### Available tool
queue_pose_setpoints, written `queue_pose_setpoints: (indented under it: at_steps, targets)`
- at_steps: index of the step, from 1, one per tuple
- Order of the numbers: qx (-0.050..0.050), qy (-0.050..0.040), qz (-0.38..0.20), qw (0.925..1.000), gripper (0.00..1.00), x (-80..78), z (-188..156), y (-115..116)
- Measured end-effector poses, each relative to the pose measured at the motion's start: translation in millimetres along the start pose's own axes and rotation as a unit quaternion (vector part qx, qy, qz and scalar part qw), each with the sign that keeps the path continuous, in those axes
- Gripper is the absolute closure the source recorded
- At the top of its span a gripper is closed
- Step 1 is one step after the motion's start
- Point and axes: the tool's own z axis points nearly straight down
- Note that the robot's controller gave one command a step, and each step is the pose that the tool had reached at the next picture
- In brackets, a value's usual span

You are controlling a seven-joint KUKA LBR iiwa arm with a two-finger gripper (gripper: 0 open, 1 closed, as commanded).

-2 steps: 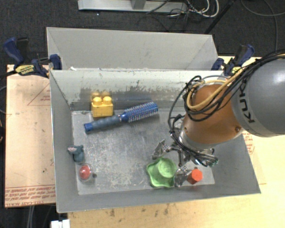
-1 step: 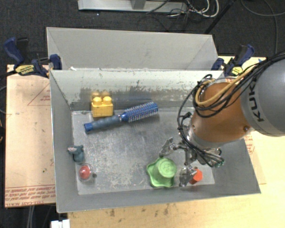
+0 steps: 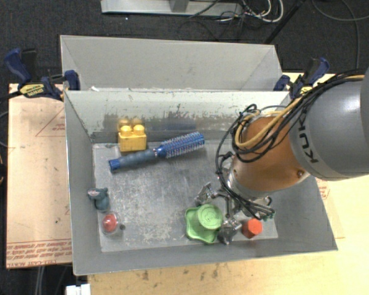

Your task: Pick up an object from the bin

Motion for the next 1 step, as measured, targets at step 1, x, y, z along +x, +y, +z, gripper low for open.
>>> queue_pose_setpoints:
  at_steps: [1]
  targets:
    - [0.001,-0.0008,-0.080,0.9968,0.00,-4.8,-0.8,8.0]
